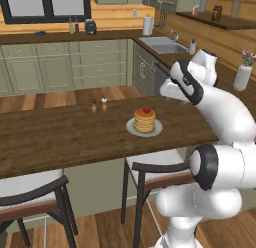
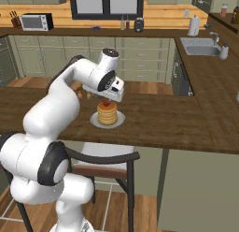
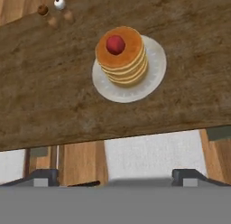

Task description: Take the strawberry from the fridge and place it on top of the pancake, located on the dining counter.

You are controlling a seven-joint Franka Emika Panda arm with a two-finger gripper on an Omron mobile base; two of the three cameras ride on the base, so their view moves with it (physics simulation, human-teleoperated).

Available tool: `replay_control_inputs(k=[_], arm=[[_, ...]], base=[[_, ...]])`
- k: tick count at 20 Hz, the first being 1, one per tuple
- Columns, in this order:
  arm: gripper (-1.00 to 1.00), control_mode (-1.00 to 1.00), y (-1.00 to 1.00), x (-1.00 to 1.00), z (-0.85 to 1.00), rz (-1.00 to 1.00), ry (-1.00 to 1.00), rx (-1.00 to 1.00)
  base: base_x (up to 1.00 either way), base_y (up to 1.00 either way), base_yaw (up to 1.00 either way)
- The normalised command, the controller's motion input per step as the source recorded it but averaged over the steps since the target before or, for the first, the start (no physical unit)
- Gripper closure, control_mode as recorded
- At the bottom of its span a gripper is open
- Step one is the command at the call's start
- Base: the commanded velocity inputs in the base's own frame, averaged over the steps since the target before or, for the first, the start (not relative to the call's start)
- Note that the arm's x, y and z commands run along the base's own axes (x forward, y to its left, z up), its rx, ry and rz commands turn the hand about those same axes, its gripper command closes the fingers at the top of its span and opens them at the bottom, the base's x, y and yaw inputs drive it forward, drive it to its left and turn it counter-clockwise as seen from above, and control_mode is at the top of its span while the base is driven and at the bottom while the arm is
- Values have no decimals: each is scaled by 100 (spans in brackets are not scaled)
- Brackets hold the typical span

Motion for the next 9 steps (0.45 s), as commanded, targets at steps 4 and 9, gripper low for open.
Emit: replay_control_inputs(k=[4, 9], arm=[[-100, -100, -83, -74, 10, 0, 0, 41], [-100, -100, -69, -99, -1, 0, 0, 38]], base=[[0, 0, 0], [0, 0, 0]])
